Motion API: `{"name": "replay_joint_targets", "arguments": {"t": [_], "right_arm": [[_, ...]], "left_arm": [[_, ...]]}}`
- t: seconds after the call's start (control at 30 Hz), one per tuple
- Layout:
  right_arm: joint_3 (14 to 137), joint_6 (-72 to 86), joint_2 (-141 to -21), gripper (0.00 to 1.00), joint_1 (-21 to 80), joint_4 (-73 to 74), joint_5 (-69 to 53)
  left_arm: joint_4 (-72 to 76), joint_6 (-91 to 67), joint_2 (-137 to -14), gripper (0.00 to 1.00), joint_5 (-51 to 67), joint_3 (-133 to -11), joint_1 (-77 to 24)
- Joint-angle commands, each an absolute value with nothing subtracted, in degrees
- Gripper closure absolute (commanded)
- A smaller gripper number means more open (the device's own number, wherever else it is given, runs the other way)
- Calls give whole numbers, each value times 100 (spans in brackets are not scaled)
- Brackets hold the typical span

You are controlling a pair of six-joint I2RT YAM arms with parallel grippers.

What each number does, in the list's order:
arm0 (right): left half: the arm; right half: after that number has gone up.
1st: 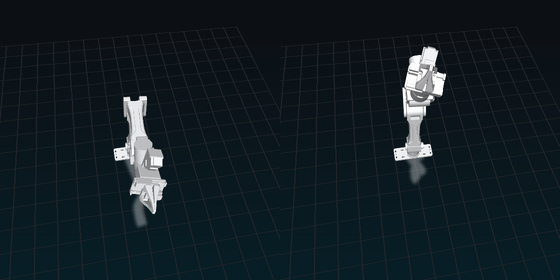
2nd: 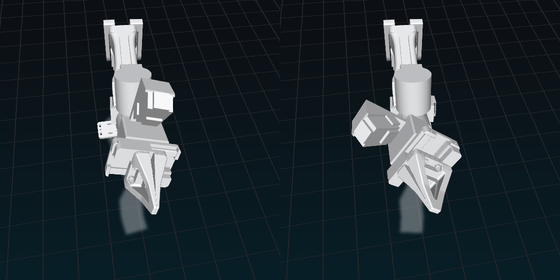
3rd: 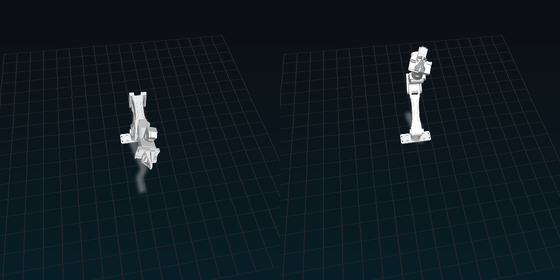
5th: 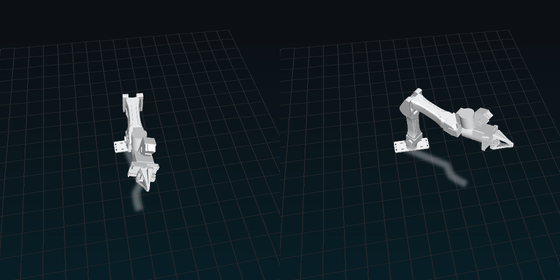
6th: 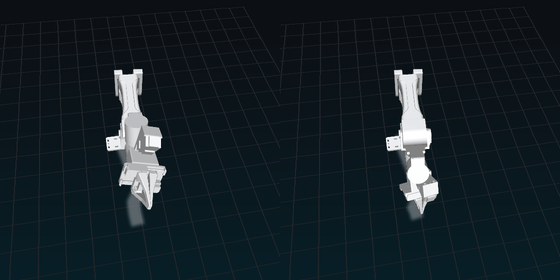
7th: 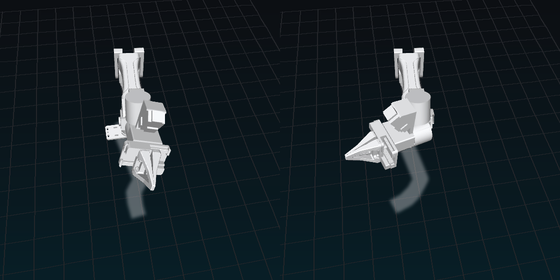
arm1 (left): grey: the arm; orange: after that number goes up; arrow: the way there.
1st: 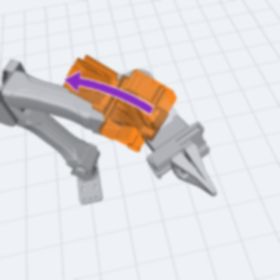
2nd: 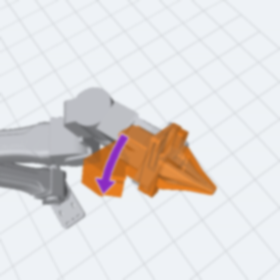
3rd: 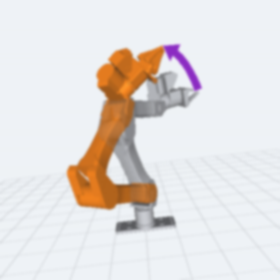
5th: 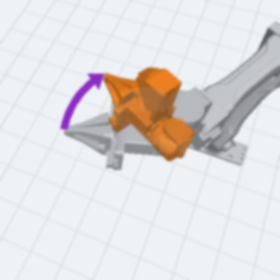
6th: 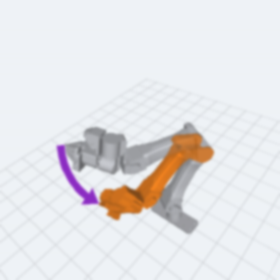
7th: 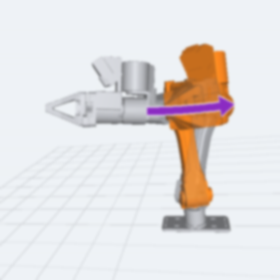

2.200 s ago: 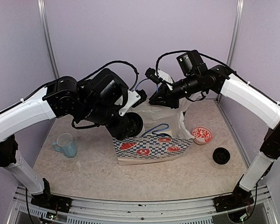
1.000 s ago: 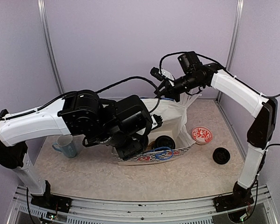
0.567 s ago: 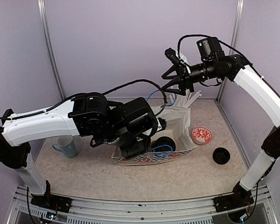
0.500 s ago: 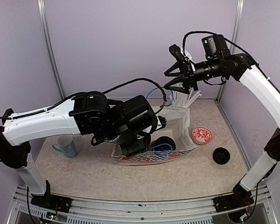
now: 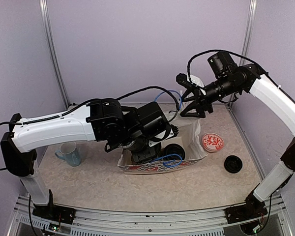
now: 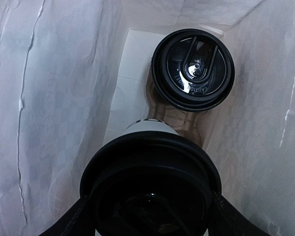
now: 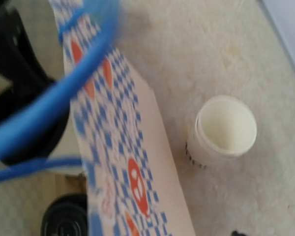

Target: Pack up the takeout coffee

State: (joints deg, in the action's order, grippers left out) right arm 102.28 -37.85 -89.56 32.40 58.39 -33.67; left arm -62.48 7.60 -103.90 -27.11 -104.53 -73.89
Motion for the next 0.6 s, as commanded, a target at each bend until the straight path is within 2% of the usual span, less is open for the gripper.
{"name": "replay_joint_targets", "arguments": {"t": [0.0, 0.07, 0.27, 0.43, 0.57], "right_arm": [[10085, -3975, -8867, 29, 3311, 5914, -3111], [10023, -3993, -8884, 33, 3380, 5881, -3036], [9861, -4067, -8844, 56, 3626, 5782, -2954], [9694, -4089, -8668, 93, 3834, 5670, -3076], [9577, -4068, -8595, 99, 3938, 5636, -3259]], "left_arm": [[-6152, 789, -10367, 45, -2584, -10565, -7348], [-6163, 761, -10358, 45, -2593, -10547, -7350], [-6164, 758, -10315, 46, -2685, -10531, -7376], [-5969, 1093, -10178, 48, -3006, -10204, -7585], [-5847, 1312, -10070, 48, -3169, -9925, -7761]]}}
